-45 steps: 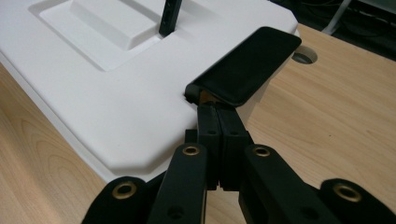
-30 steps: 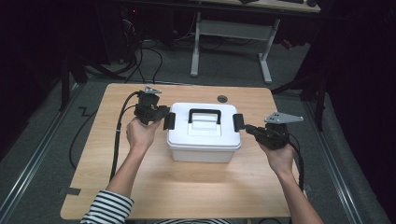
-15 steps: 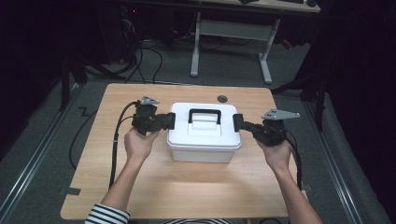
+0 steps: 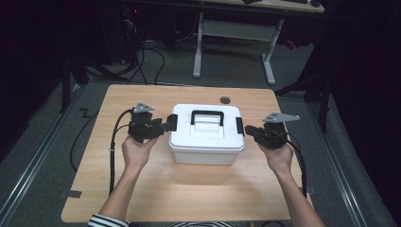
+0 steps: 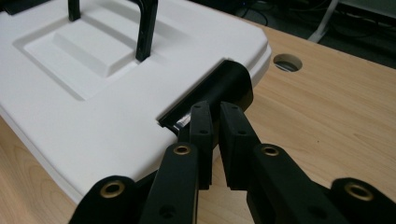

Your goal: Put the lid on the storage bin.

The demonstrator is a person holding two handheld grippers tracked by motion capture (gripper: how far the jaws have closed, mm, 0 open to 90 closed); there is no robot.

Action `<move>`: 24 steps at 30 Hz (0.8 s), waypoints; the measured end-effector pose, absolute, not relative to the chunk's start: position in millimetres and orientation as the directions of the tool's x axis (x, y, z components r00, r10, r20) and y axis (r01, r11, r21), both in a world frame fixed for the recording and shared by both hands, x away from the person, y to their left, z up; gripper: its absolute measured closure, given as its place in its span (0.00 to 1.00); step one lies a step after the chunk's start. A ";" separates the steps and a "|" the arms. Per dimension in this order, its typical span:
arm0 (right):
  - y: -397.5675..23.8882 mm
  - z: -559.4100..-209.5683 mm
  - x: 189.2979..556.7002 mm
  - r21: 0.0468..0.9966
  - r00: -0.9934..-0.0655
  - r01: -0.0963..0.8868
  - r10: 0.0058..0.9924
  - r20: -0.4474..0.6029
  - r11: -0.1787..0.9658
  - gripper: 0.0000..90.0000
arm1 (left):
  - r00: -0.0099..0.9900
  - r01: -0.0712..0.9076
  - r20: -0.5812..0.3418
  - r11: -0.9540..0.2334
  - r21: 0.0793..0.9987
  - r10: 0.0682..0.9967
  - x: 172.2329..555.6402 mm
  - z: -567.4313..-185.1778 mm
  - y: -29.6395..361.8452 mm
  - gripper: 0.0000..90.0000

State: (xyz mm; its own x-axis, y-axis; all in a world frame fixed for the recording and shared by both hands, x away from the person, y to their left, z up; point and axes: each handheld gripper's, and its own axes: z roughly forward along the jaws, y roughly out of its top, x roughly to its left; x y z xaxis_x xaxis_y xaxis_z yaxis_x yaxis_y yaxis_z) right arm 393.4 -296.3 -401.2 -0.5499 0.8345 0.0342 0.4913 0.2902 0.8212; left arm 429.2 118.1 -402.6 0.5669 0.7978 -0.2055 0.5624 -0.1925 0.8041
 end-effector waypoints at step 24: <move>-359.9 -448.2 342.5 0.853 -0.402 0.514 0.903 0.151 0.086 0.67 | 0.492 0.524 -0.143 -0.161 0.837 0.859 360.3 -441.9 182.0 0.49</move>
State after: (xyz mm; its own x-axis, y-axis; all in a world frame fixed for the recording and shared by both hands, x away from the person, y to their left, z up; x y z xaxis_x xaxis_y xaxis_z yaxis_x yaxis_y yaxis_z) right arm 342.5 -359.9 -448.2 -0.4019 0.9032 0.1508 0.5139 0.0862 0.8535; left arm 360.3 182.0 -441.9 0.4925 0.8585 -0.1428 0.5236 -0.1612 0.8365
